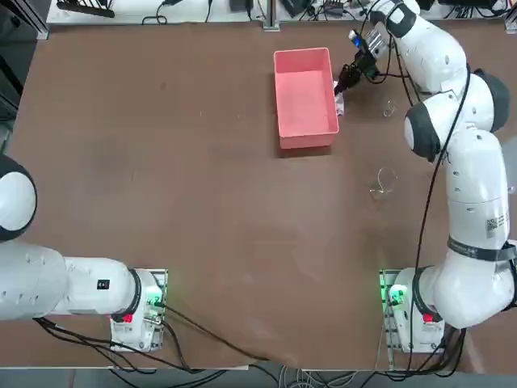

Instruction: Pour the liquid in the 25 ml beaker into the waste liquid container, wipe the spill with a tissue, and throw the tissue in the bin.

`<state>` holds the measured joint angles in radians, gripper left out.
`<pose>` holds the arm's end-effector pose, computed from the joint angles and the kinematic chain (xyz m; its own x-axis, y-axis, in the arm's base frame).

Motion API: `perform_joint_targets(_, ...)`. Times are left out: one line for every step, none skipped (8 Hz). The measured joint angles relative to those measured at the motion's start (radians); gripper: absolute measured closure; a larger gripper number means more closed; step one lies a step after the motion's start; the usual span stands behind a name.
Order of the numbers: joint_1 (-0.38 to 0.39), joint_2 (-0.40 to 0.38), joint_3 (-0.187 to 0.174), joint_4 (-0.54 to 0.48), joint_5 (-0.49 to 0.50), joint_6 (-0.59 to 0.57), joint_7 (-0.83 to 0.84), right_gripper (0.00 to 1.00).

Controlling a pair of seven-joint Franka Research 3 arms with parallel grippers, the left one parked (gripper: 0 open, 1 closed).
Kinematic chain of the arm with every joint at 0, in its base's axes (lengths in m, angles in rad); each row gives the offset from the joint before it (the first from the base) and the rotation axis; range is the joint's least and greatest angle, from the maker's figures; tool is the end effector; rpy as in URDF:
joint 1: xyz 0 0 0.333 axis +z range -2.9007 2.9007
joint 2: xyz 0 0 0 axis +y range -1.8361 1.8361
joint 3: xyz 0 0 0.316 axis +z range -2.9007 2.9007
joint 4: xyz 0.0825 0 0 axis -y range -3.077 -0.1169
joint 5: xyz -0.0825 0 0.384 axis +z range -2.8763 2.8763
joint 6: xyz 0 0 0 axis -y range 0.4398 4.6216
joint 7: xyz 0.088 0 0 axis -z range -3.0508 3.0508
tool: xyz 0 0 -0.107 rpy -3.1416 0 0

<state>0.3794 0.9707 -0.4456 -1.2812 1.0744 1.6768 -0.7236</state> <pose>0.7039 0.1154 0.1803 0.9320 0.3610 -0.0317 0.2422 -0.6857 -0.6865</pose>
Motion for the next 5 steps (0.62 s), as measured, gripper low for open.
perform_joint_targets(-0.001, -0.017, -0.017, -0.002, 0.000, -0.001, 0.000, 0.98)
perform_joint_targets(-0.001, -0.035, -0.038, -0.005, 0.000, -0.003, 0.000, 0.98)
perform_joint_targets(-0.002, -0.056, -0.058, -0.010, 0.000, -0.008, 0.000, 0.98)
perform_joint_targets(-0.001, -0.079, -0.076, -0.018, 0.000, -0.015, 0.000, 0.98)
perform_joint_targets(0.003, -0.101, -0.100, -0.022, -0.003, -0.031, 0.000, 0.98)
